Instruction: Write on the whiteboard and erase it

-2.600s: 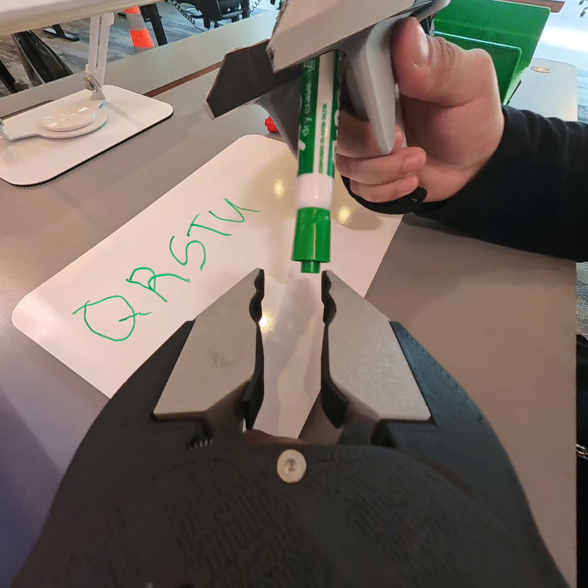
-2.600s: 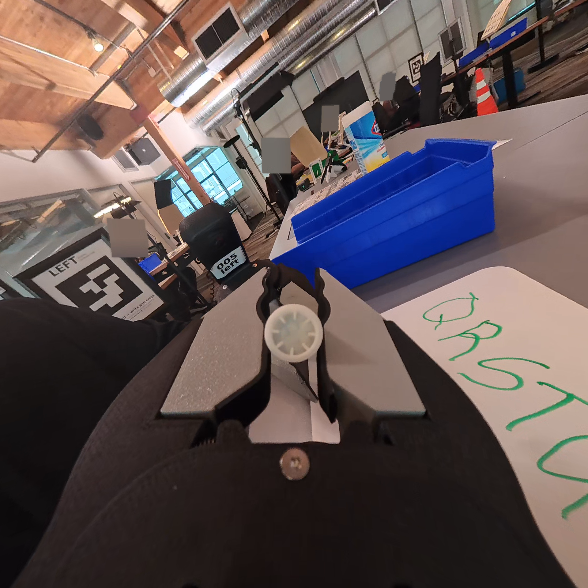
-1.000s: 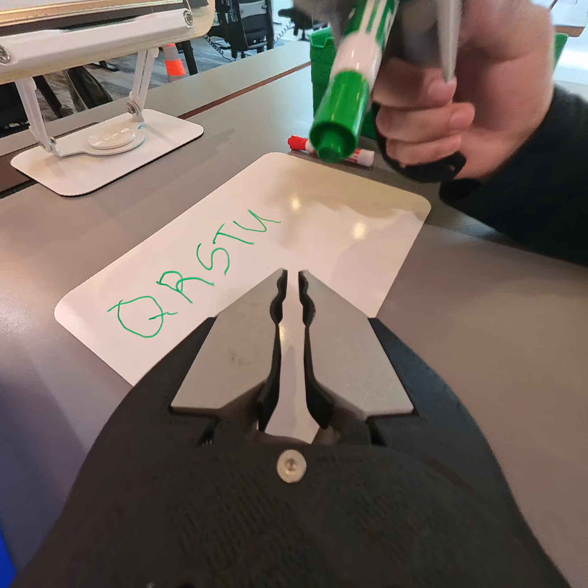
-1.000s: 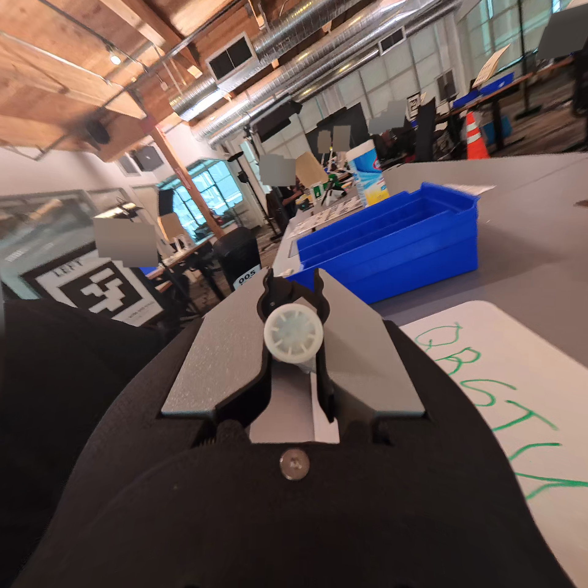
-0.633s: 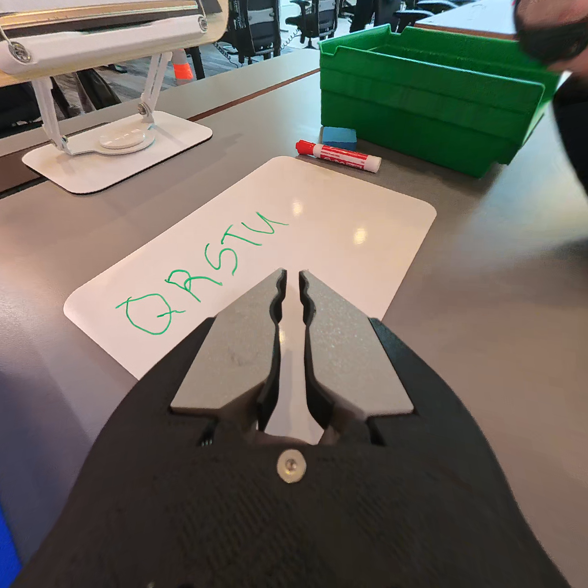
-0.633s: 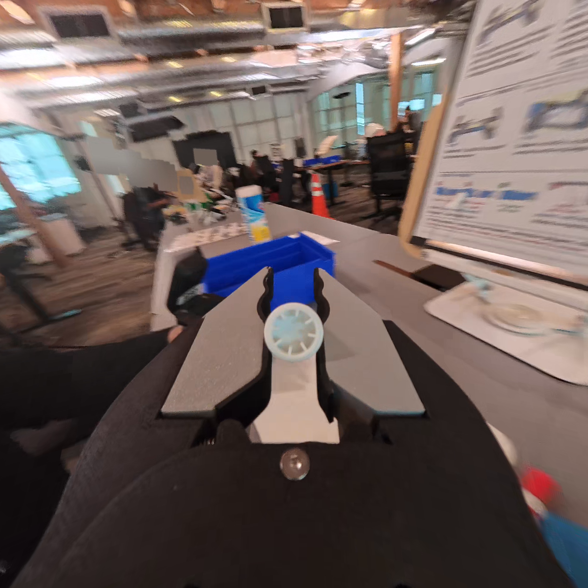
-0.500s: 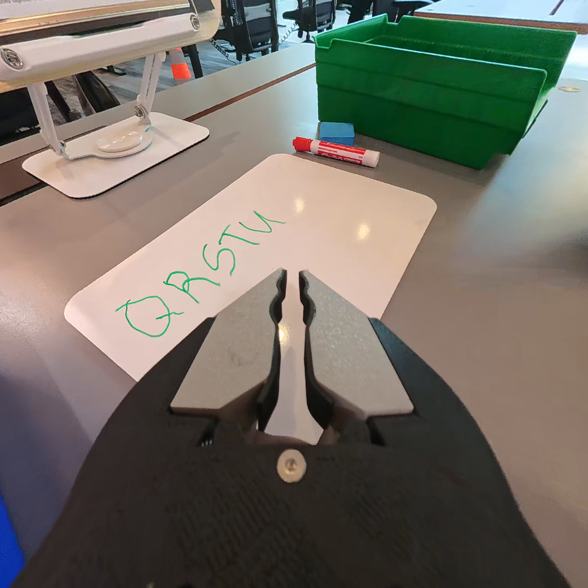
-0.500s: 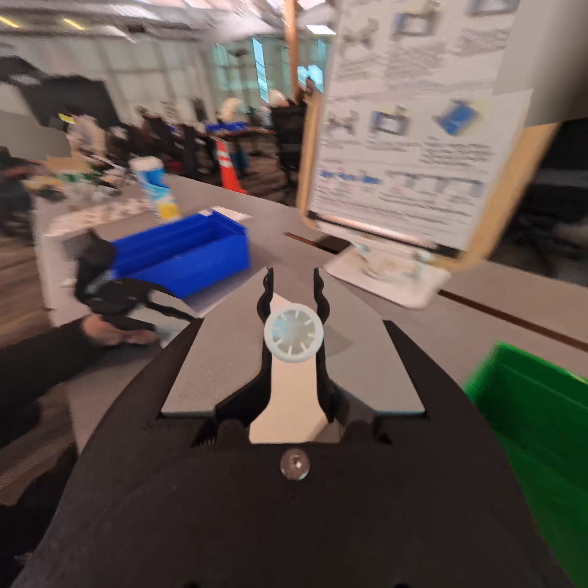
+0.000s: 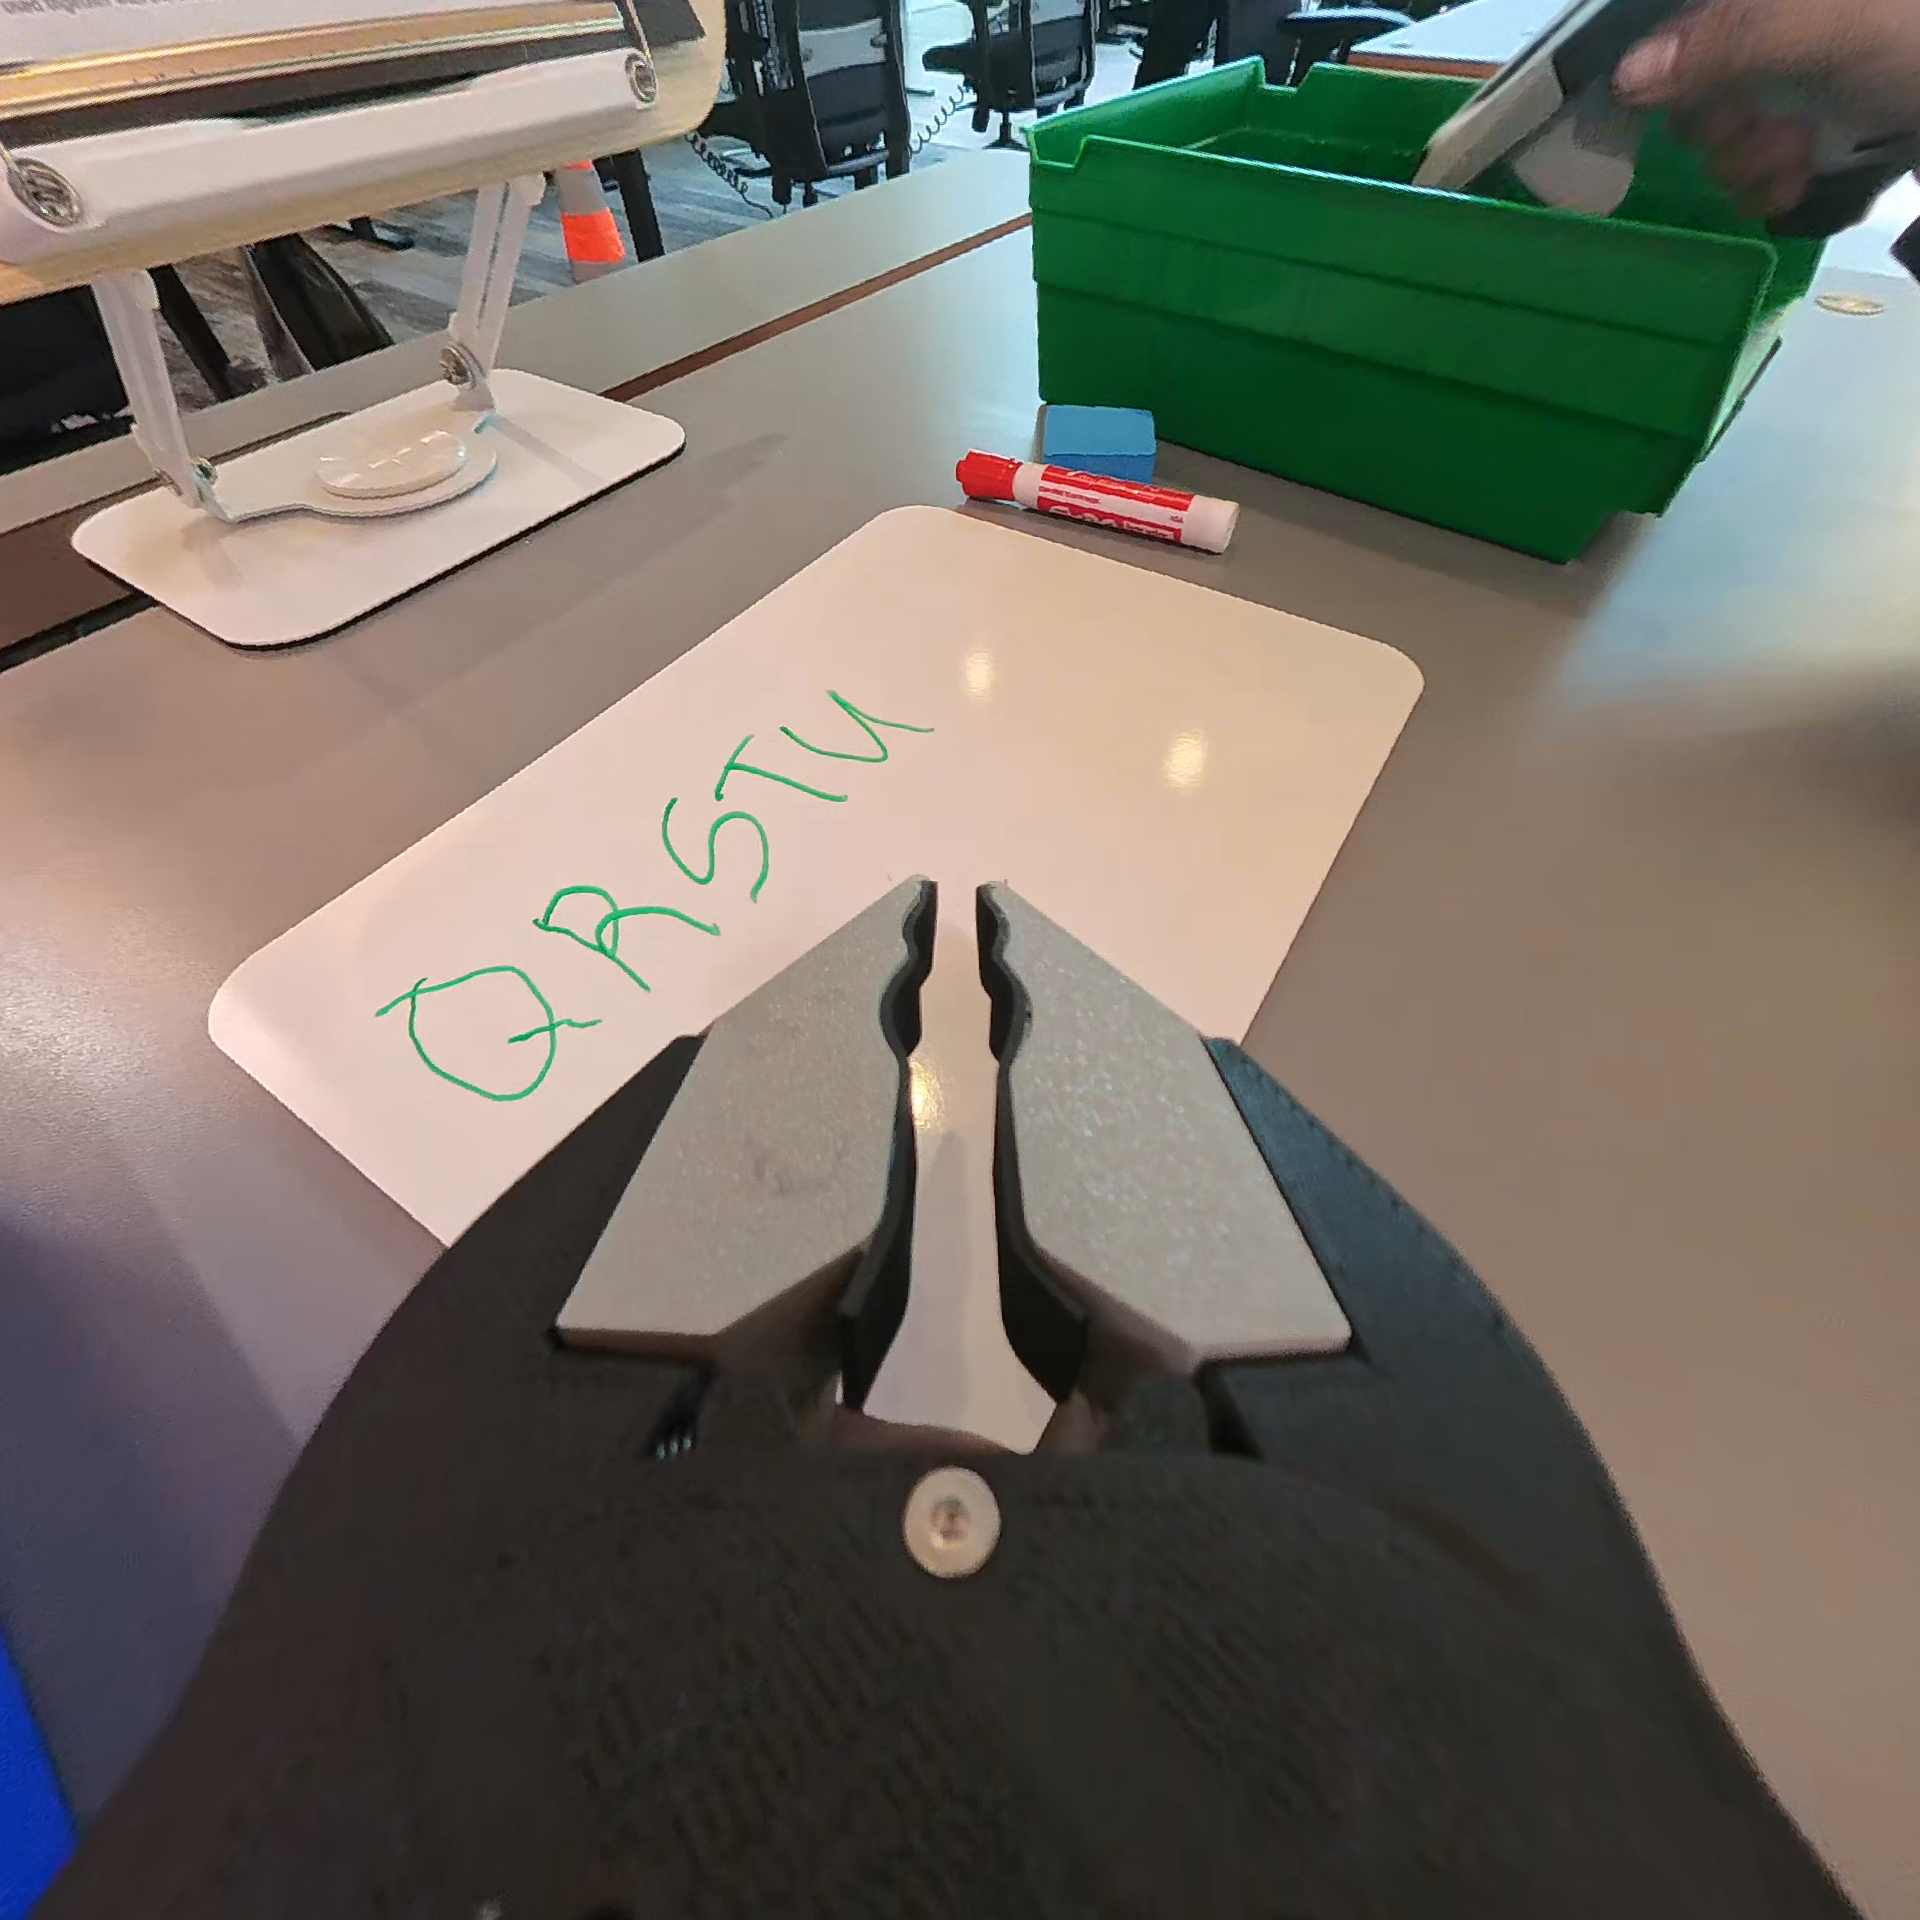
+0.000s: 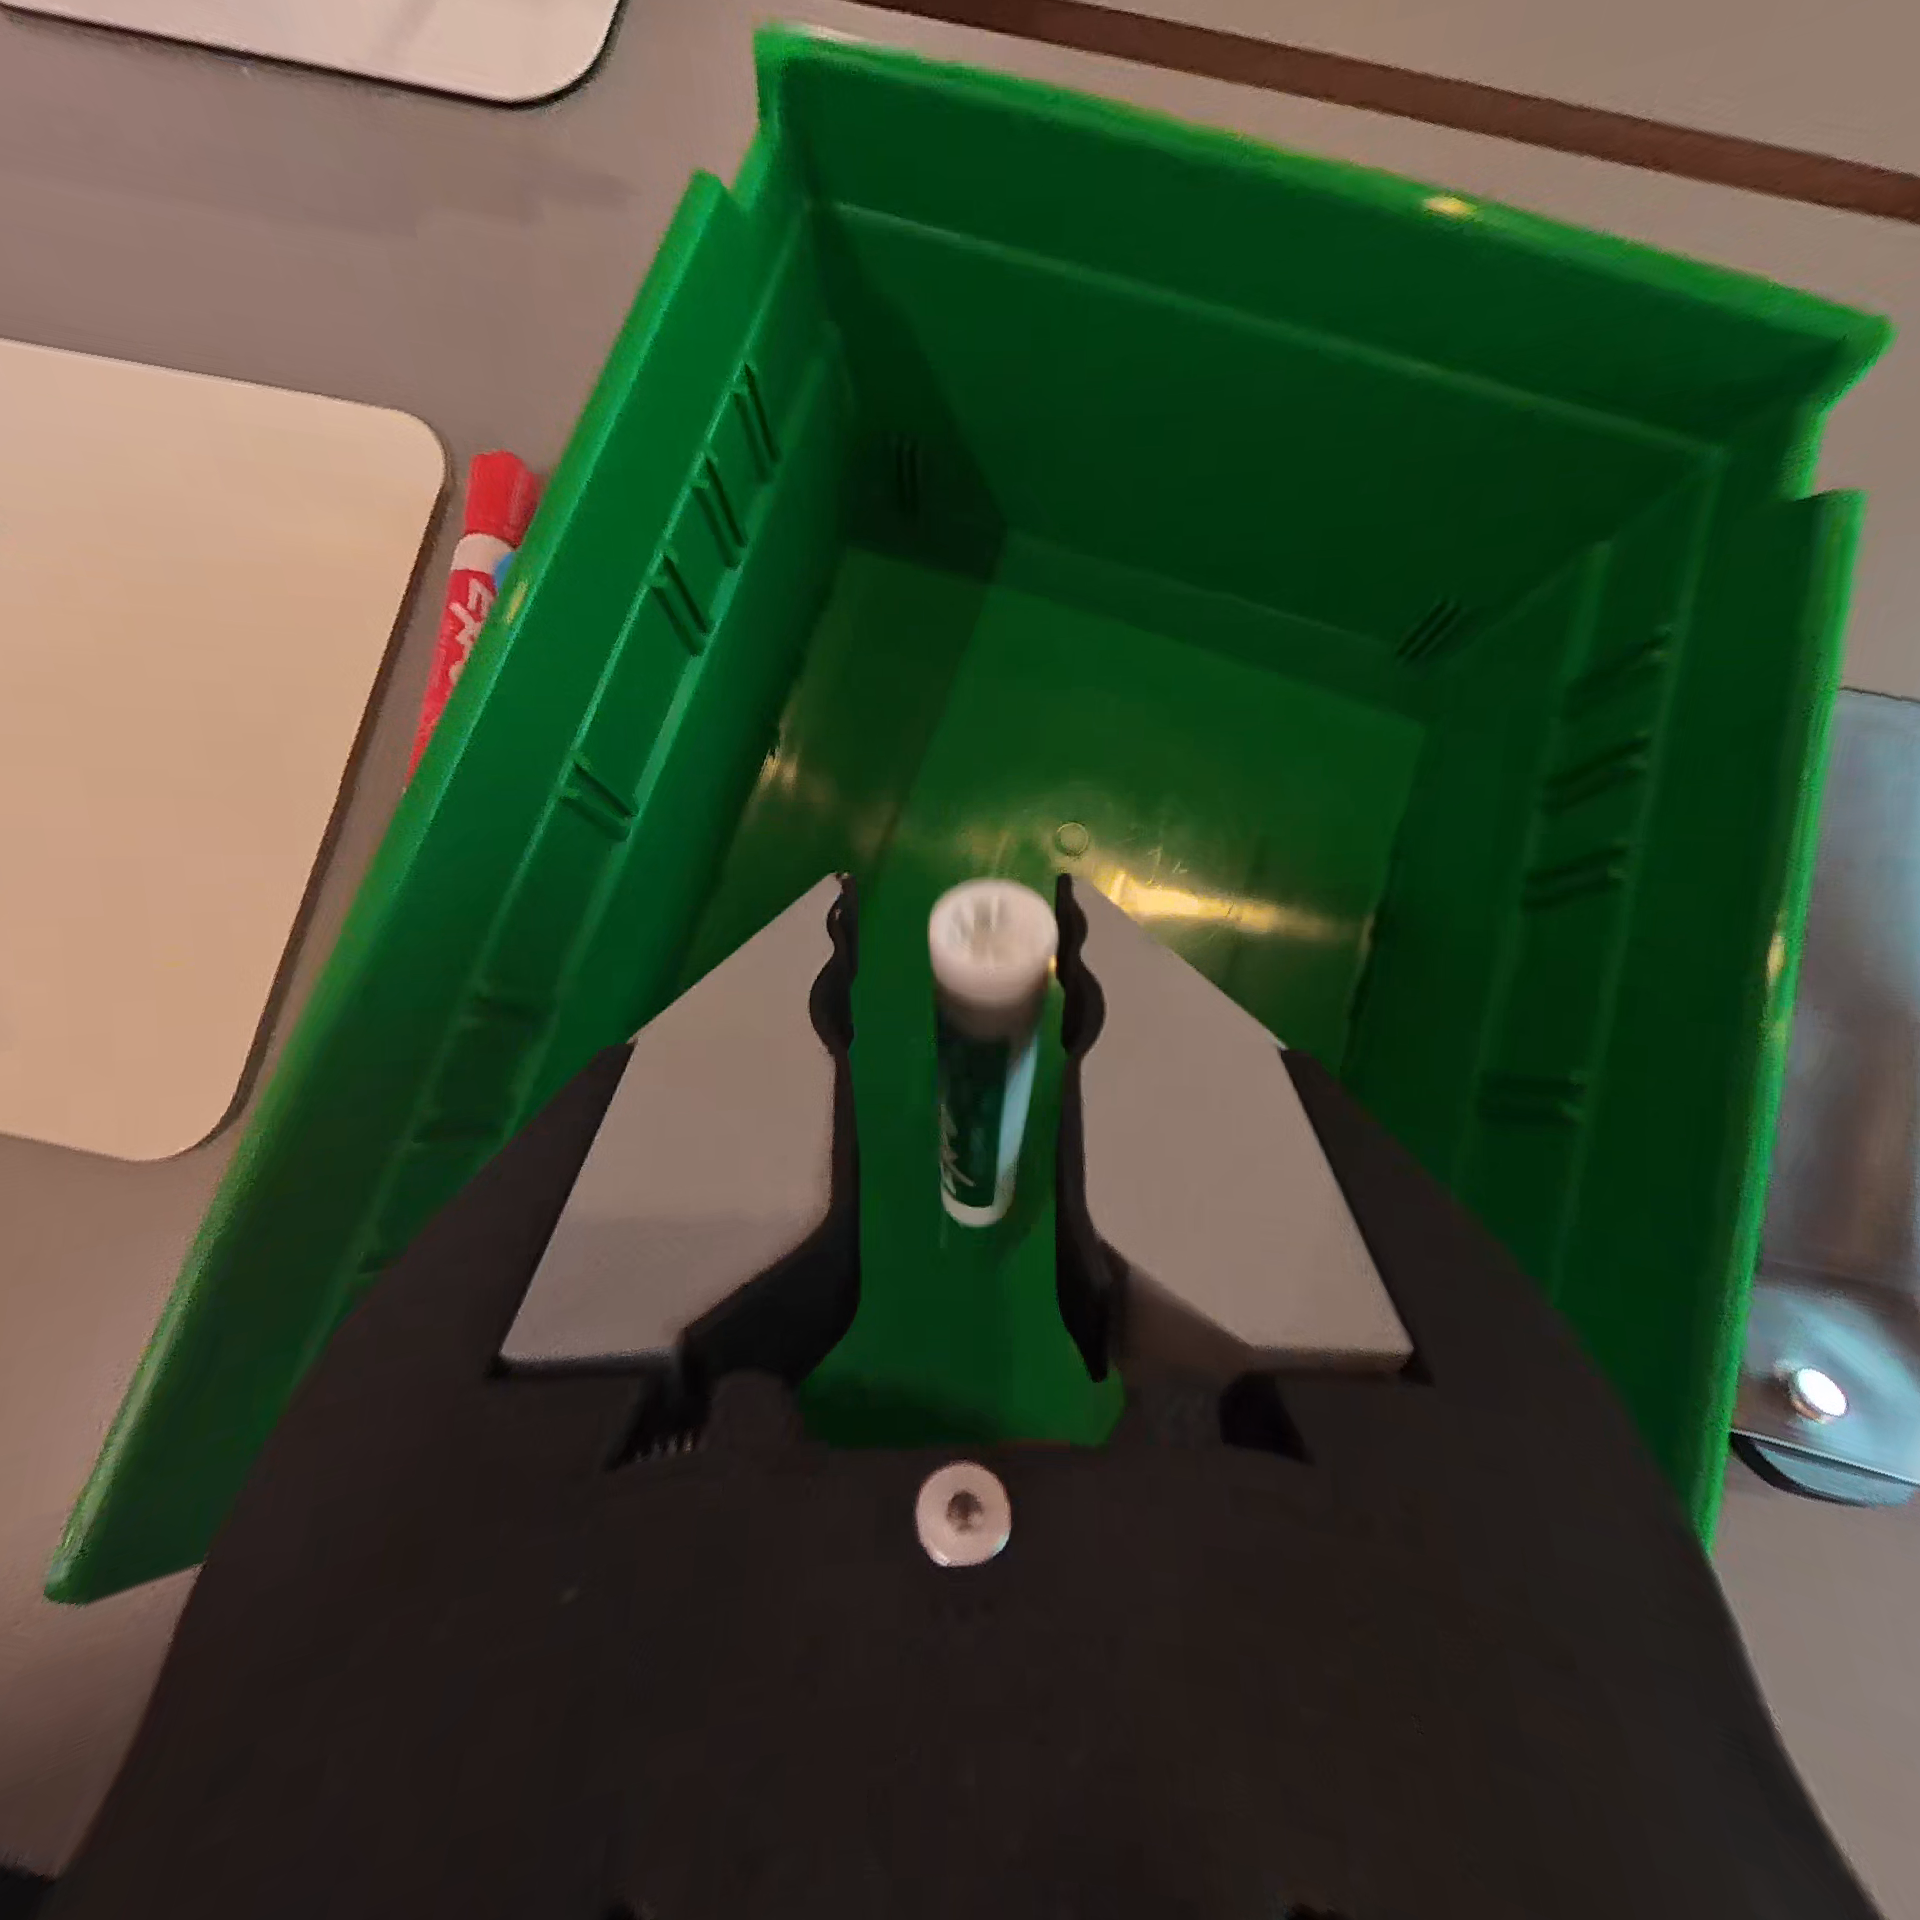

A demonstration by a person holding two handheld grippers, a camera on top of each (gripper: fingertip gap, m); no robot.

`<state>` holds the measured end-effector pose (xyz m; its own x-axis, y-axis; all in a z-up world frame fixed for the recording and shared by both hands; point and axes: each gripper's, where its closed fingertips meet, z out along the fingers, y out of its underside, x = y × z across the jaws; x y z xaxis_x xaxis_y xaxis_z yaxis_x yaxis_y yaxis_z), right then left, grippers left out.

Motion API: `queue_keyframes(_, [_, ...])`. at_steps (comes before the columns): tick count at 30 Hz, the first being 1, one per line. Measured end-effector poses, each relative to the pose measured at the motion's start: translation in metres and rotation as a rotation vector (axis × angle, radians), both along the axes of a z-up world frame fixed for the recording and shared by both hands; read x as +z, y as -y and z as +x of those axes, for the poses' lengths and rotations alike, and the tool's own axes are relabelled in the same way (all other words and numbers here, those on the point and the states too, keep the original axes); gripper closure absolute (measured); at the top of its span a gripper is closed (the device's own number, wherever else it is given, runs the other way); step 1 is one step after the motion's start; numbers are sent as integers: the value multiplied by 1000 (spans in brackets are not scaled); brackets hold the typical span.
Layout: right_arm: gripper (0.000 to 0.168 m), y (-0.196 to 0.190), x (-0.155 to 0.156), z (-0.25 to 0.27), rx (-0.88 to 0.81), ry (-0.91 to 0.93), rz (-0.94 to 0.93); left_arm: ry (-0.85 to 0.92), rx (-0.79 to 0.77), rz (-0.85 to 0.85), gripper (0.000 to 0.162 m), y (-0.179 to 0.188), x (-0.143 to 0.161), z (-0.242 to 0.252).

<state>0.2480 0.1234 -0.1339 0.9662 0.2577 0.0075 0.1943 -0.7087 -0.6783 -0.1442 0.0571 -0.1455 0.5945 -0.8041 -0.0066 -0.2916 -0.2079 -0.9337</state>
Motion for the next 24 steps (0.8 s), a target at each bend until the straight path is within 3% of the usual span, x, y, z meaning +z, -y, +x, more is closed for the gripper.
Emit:
queue_keyframes(5, [124,-12,47,-12,-27,99,148,-3,-3,1,157,0,0,0])
queue_keyframes(9, [119,-10,65,-93,193,0,124,-8,-7,1,157,1,-1,1])
queue_keyframes(14, [114,-28,32,-151,286,54,-54,9,-4,-8,157,0,0,0])
queue_keyframes(19, [115,-45,-25,-137,238,363,-338,21,-4,-17,157,-1,1,-1])
queue_keyframes(24, [107,-57,-49,-123,267,561,-451,13,-10,-14,157,0,0,0])
